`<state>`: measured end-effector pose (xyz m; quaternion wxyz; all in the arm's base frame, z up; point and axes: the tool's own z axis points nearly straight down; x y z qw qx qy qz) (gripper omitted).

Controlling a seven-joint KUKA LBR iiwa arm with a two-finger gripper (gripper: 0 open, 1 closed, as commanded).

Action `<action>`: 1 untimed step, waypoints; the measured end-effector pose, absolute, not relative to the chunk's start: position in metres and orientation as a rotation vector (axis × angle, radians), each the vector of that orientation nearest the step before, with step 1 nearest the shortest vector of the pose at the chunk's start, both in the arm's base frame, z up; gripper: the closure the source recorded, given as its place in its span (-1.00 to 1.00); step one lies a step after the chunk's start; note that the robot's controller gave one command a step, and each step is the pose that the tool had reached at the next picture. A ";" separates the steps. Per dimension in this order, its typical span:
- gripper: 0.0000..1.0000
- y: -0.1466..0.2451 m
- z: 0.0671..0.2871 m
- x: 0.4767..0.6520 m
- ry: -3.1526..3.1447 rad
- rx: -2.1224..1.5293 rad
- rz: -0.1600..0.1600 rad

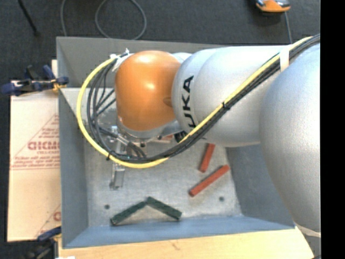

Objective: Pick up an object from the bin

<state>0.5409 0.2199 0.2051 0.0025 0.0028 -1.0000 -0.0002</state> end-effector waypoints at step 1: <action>-1.00 0.182 0.071 0.505 -3.128 0.232 0.004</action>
Offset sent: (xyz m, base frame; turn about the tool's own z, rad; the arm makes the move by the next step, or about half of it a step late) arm -0.0344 -0.0359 -0.1308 -0.1444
